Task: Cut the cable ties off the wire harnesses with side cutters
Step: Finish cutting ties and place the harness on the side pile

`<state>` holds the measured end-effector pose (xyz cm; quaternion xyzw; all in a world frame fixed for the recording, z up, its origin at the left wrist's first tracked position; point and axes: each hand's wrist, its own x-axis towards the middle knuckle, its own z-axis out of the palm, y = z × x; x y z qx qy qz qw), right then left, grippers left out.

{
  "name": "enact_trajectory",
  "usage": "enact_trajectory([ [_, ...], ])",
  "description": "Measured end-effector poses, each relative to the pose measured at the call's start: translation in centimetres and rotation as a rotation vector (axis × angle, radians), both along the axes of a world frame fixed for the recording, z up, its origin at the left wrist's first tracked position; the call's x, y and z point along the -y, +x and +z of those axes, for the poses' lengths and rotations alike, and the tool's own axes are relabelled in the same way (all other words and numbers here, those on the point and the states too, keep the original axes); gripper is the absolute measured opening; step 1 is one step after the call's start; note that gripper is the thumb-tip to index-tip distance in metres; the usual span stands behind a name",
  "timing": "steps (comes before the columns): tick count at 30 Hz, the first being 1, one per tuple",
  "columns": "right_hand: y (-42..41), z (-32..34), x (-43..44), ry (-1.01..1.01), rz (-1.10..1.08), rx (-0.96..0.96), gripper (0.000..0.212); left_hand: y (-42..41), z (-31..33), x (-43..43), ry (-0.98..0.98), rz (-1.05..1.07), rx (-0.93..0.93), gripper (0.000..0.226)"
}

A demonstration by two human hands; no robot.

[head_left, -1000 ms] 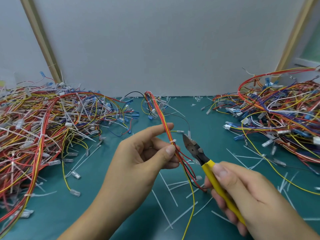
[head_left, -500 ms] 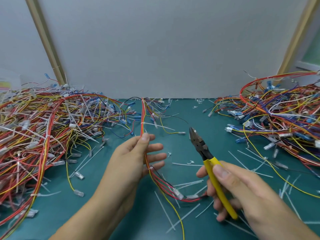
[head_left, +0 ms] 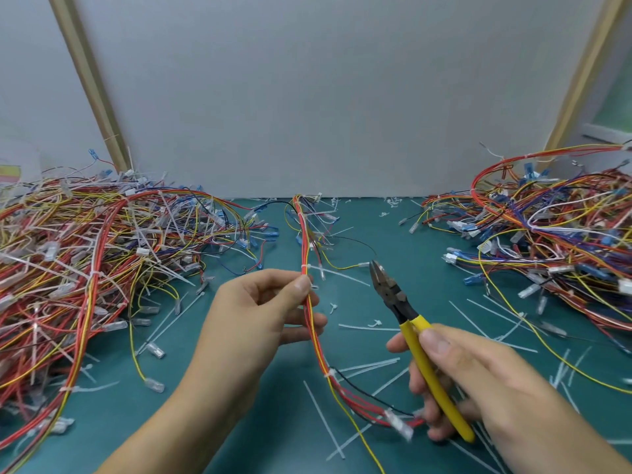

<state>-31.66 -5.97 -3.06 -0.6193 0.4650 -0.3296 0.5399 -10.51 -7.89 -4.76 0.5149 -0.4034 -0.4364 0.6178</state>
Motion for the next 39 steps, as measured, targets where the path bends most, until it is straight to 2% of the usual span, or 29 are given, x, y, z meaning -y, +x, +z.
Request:
enact_trajectory([
  [5, 0.0, 0.0, -0.1, 0.005, 0.042, -0.087, 0.063, -1.1, 0.0, -0.9, -0.099, -0.071, 0.026, 0.009],
  [10, 0.2, 0.0, -0.4, 0.057, 0.114, -0.068, 0.062, -1.8, -0.1, -1.5, -0.219, -0.085, 0.235, 0.008],
  [13, 0.2, 0.2, -0.5, 0.087, 0.131, -0.033, 0.063, -1.9, 0.0, -1.7, -0.230, -0.090, 0.265, 0.004],
  [17, 0.1, 0.1, -0.6, 0.111, 0.126, -0.017, 0.085, -1.9, 0.0, -1.8, -0.245, -0.072, 0.305, 0.006],
  [19, 0.1, 0.0, -0.7, 0.109, 0.124, -0.013, 0.089, -2.0, 0.0, -1.8, -0.249, -0.067, 0.310, 0.007],
  [24, 0.2, 0.2, -0.9, 0.105, 0.122, -0.007, 0.080, -2.1, 0.1, -1.9, -0.251, -0.076, 0.298, 0.004],
  [27, 0.3, 0.1, -1.0, 0.093, 0.102, -0.014, 0.084, -2.2, 0.1, -1.9, -0.256, -0.087, 0.296, 0.003],
  [31, 0.3, 0.1, -1.0, 0.077, 0.082, -0.015, 0.073, -2.4, 0.1, -2.0, -0.263, -0.083, 0.237, 0.004],
  [34, 0.3, -0.1, -0.9, 0.078, 0.072, -0.029, 0.078, -2.5, 0.1, -2.0, -0.265, -0.082, 0.213, 0.005],
  [39, 0.3, -0.2, -0.8, 0.066, 0.081, -0.048, 0.070, -2.7, 0.1, -2.1, -0.258, -0.093, 0.212, 0.005],
])
